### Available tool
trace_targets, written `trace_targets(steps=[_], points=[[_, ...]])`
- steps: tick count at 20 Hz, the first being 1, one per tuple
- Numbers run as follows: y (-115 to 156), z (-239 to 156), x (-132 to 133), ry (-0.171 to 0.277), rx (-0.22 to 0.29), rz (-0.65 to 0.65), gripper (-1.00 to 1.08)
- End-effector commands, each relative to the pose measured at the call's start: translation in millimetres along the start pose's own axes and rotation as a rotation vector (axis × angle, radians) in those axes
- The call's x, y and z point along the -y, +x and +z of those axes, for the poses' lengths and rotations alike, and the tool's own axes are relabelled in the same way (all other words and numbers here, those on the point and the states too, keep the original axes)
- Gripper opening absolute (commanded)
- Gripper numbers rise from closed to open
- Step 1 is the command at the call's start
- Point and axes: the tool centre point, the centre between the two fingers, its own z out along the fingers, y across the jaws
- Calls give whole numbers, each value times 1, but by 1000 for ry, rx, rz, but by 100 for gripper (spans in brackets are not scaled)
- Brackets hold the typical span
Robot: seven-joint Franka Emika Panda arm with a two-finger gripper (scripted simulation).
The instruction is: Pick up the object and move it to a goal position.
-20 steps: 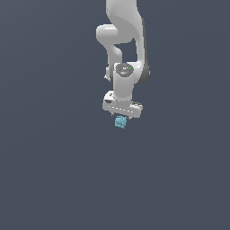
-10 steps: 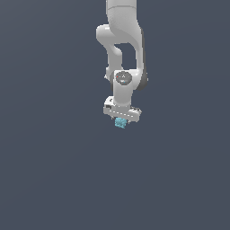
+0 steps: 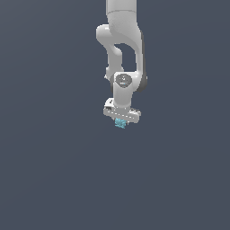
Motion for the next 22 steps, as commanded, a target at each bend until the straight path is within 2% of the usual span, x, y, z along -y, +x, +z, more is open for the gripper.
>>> trace_targets(steps=[1, 12, 22], points=[[0, 1, -1, -1, 1, 1, -100], [5, -9, -2, 0, 0, 0, -100], [35, -60, -12, 0, 0, 0, -100]])
